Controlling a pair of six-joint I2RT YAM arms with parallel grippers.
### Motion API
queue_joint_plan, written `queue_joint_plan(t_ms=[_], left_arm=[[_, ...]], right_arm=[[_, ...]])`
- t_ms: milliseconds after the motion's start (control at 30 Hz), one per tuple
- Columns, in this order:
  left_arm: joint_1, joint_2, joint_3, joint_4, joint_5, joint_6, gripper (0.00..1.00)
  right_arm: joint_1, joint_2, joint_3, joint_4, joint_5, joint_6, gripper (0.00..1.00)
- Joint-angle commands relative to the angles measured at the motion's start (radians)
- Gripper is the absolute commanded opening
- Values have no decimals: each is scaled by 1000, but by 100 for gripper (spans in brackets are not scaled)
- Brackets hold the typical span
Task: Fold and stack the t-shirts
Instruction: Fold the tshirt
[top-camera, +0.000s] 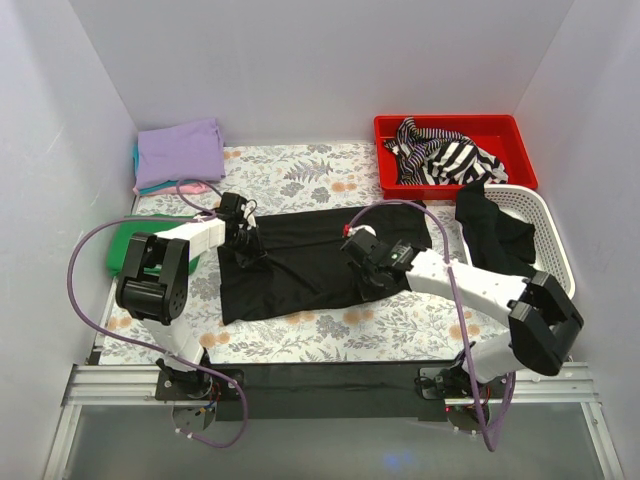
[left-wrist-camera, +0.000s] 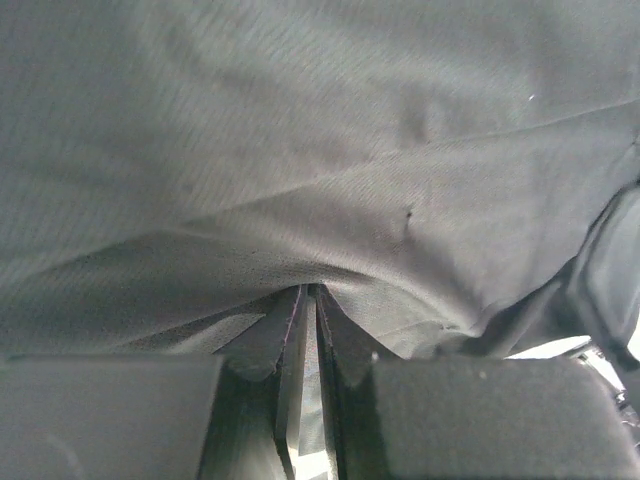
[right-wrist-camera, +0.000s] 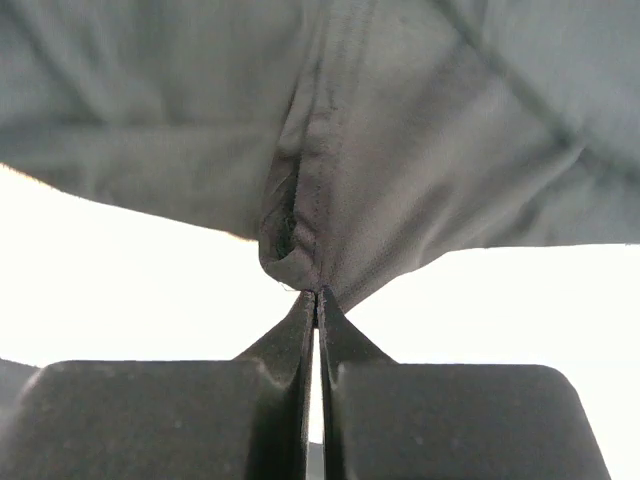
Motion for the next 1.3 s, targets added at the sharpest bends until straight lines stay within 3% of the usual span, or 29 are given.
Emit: queue_joint_plan(t_ms=[0,367,433,567,600,667,733,867,900,1067,1267], left_arm=[[-4,21,24,10,-25,29,7],[-4,-28,-16,-51,-64,44,8],[-4,-40,-29,-62,-47,44,8],[-4,-94,-37,-88,-57,44,9],[-4,-107,-34,-96,-62,47,9],[-4,-121,-23,-119,-83,52,10],[-4,-134,-14,-134,-109,55,11],[-1,-144,10,-160,-131,56,13],[2,-144,16,-160,-139,53,13],[8,-94,47,-111,-91,50,12],[17,-42,78,-71,-107,38,12]], right_arm=[[57,-91,-44,-61,17,135,1],[238,-177,-154,-177,49,416,1],[256,-193,-182,-203,38,462,26],[299,-274,-189,-242,122,503,46],[300,-289,-146,-263,215,502,55],[289,-324,-103,-315,314,468,63],[242,-335,-57,-312,409,416,67],[-31,-297,-63,-155,432,197,71],[-79,-286,-79,-92,390,89,71],[-284,-179,-135,276,233,-92,69],[-368,61,-3,353,126,-193,68]])
